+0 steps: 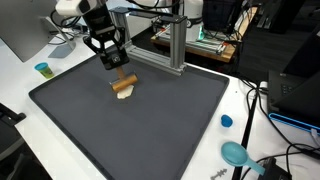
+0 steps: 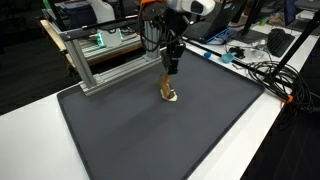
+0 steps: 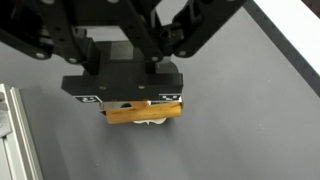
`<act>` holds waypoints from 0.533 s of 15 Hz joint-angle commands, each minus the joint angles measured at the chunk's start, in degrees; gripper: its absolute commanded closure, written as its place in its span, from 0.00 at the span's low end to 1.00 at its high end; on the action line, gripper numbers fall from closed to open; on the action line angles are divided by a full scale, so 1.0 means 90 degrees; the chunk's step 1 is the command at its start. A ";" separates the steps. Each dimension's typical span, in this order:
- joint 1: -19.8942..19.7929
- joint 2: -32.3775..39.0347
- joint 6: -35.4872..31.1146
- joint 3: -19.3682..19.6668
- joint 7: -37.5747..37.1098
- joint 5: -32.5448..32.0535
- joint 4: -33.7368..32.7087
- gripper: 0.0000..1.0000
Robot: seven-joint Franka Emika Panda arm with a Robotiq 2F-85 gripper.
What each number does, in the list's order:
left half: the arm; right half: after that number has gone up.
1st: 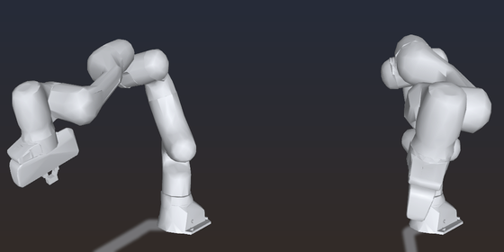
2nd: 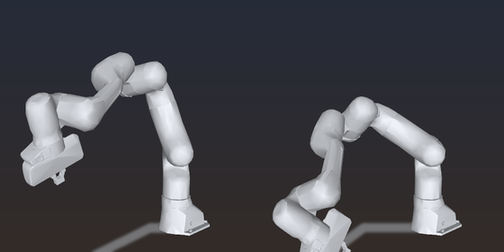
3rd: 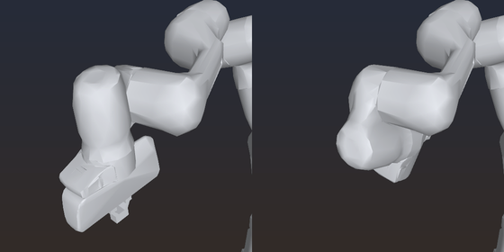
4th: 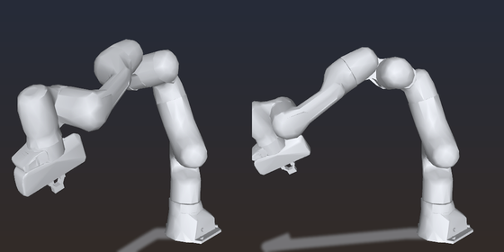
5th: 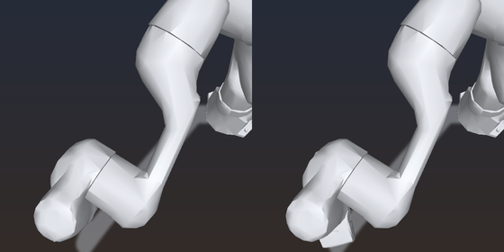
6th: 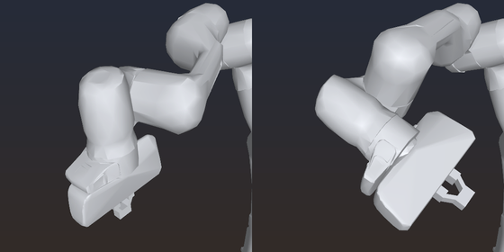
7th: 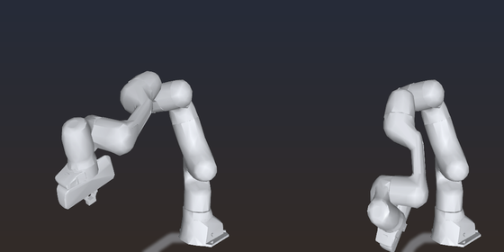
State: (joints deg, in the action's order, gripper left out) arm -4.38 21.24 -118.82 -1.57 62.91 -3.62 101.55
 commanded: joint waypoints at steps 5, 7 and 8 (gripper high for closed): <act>0.0077 0.0648 0.0643 -0.0018 0.0130 -0.0502 -0.0968 0.79; 0.0076 0.0798 0.0725 -0.0047 0.0178 -0.0498 -0.1106 0.79; 0.0076 0.0861 0.0747 -0.0063 0.0212 -0.0480 -0.1166 0.79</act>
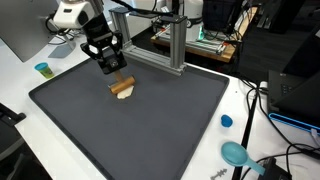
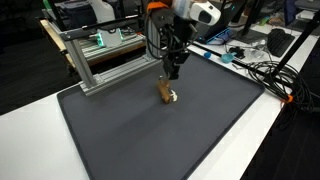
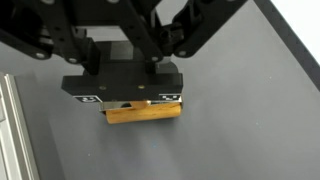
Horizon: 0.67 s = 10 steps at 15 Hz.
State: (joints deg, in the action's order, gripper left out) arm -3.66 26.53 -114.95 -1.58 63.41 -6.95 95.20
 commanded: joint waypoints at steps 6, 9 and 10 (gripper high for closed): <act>-0.0117 0.0516 0.0359 -0.0326 0.0592 0.0323 -0.0605 0.79; -0.0249 0.0495 0.0108 -0.0453 0.0841 0.0700 -0.0400 0.79; -0.0298 0.0492 0.0044 -0.0474 0.0913 0.0839 -0.0345 0.79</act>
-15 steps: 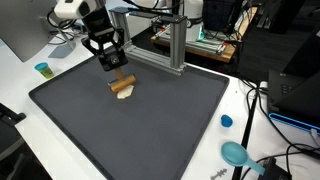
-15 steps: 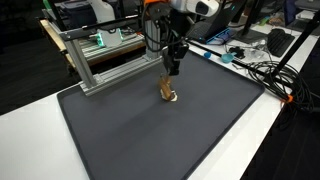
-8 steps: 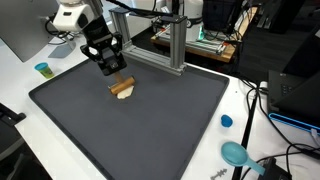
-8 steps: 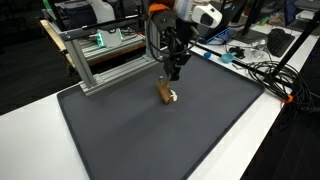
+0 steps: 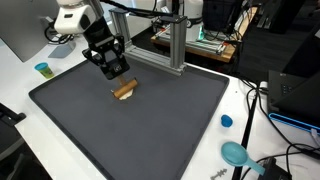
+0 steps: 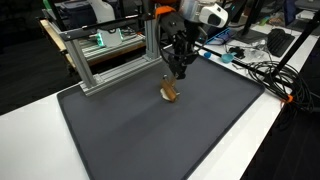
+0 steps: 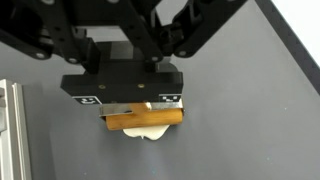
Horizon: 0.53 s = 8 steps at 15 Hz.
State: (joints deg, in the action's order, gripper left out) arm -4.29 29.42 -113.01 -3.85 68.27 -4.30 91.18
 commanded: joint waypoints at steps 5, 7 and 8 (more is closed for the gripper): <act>-0.0453 0.0210 -0.0246 -0.0213 0.0662 0.1180 0.0203 0.79; -0.0522 0.0181 -0.0296 -0.0200 0.0720 0.1397 0.0219 0.79; -0.0562 0.0081 -0.0352 -0.0204 0.0709 0.1541 0.0246 0.79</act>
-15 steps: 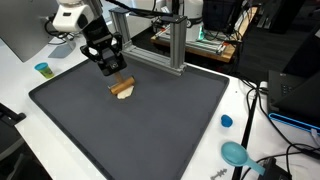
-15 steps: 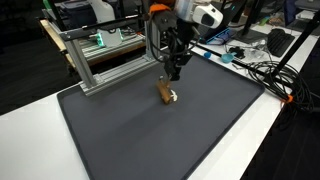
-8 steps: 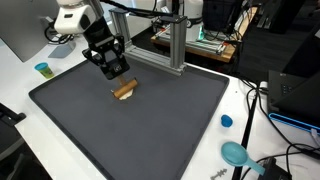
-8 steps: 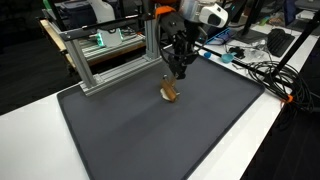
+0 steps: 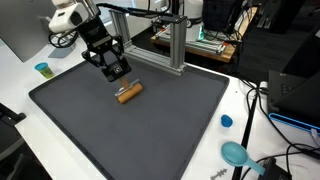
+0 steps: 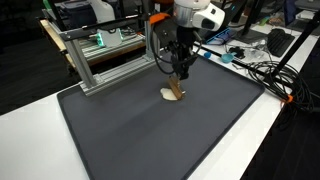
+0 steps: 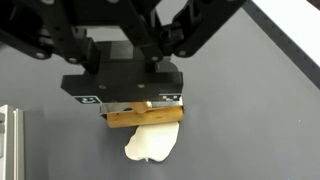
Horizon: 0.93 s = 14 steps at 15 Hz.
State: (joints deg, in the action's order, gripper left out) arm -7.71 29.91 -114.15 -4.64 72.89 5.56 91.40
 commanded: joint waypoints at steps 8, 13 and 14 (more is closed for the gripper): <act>-0.0104 -0.1473 -0.0898 0.0064 0.0250 0.0547 0.1354 0.79; 0.0000 -0.1234 -0.1648 0.0227 0.0215 0.0066 0.1612 0.79; 0.0010 -0.1171 -0.1816 0.0255 0.0175 -0.0076 0.1617 0.79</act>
State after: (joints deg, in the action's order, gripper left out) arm -8.60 18.71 -126.08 -3.70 74.10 7.99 104.82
